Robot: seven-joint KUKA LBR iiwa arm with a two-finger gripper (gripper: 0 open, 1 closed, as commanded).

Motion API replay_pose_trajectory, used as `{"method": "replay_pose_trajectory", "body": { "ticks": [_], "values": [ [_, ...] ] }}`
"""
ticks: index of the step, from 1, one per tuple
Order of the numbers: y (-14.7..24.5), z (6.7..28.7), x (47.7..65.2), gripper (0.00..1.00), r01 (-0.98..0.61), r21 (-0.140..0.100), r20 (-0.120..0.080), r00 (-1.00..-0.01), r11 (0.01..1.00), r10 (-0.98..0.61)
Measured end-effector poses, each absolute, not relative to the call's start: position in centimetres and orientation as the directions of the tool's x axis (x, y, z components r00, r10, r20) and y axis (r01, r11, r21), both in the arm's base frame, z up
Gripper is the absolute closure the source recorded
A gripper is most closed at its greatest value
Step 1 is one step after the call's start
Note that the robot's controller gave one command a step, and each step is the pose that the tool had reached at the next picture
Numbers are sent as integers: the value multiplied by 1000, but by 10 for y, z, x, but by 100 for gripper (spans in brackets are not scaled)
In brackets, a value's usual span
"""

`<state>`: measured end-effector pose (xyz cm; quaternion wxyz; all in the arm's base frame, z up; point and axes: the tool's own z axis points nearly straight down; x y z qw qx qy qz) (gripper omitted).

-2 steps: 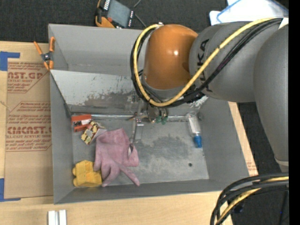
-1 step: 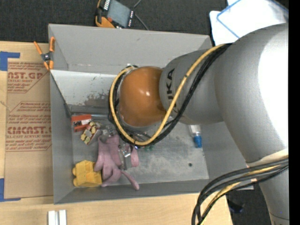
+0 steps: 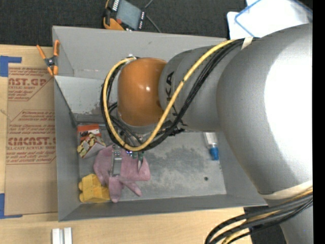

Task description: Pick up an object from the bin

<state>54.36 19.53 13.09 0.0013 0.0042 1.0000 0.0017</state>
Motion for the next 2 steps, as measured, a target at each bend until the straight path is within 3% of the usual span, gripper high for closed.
{"method": "replay_pose_trajectory", "body": {
  "ticks": [1,2],
  "values": [
    [185,114,508,0,-397,3,-2,-918,918,-397],
    [228,71,492,0,-537,-2,-15,-843,843,-537]
  ]
}}
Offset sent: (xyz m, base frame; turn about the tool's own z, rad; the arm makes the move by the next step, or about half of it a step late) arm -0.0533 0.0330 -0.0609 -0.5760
